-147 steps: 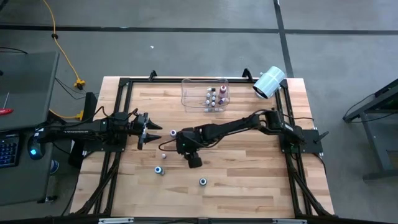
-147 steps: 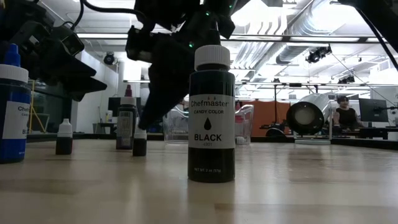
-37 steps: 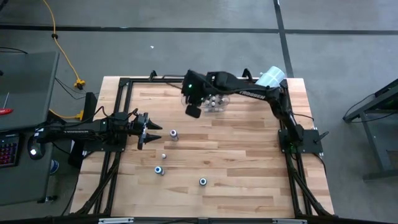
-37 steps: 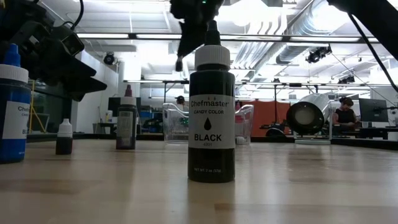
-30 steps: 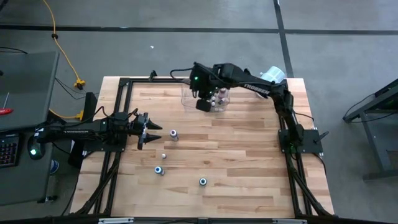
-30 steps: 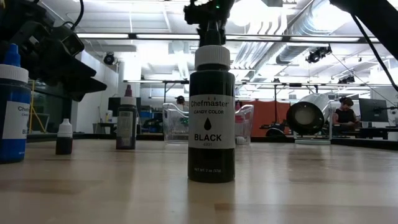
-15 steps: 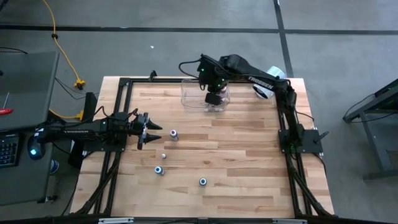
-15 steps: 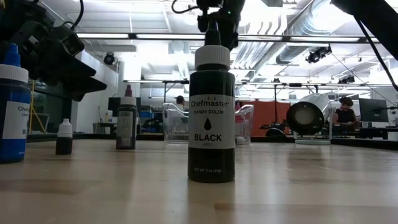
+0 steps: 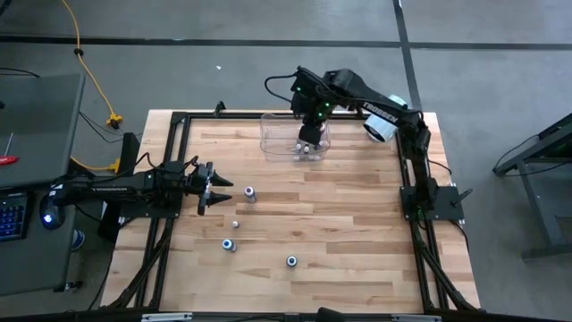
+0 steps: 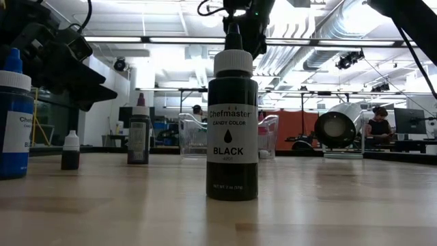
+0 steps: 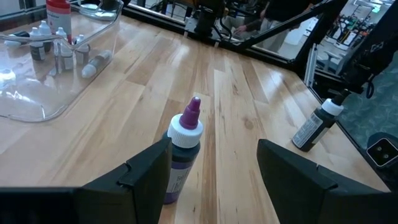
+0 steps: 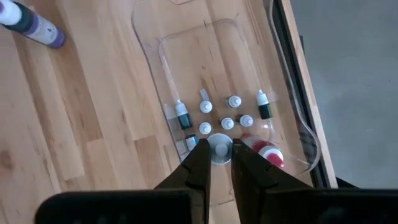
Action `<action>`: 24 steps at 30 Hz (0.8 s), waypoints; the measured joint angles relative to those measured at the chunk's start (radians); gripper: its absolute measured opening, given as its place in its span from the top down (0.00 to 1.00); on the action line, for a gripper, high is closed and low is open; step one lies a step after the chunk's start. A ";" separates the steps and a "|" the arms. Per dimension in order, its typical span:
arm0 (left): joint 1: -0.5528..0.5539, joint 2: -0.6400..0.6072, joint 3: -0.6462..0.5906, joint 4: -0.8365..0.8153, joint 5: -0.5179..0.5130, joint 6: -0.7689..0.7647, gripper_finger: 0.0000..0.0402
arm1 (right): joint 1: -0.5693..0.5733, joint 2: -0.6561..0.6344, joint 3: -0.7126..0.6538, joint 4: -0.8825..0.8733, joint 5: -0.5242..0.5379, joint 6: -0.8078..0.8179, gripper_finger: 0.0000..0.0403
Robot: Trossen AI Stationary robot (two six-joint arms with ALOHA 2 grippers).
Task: Pick & Place food coloring
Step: Put the small black food coloring into the transparent container
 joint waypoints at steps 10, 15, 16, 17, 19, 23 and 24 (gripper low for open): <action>0.000 0.000 0.000 0.000 0.000 0.000 0.42 | -0.035 -0.071 -0.190 0.148 -0.030 -0.006 0.91; 0.000 0.000 0.000 0.000 -0.001 0.000 0.42 | -0.042 -0.211 -0.527 0.426 -0.038 0.008 0.92; 0.000 0.000 0.000 0.000 -0.001 0.000 0.42 | -0.044 -0.230 -0.589 0.480 -0.036 0.017 0.92; 0.000 0.000 0.000 0.000 -0.002 0.000 0.42 | -0.045 -0.247 -0.646 0.523 -0.032 0.024 0.91; 0.000 0.000 0.000 -0.001 -0.004 0.000 0.42 | -0.047 -0.268 -0.743 0.601 -0.023 0.051 0.90; 0.000 0.000 0.000 -0.002 -0.004 0.000 0.42 | -0.060 -0.273 -0.875 0.738 -0.023 0.095 0.90; 0.000 0.000 0.000 -0.001 -0.004 0.000 0.42 | -0.060 -0.272 -0.900 0.777 -0.020 0.098 0.90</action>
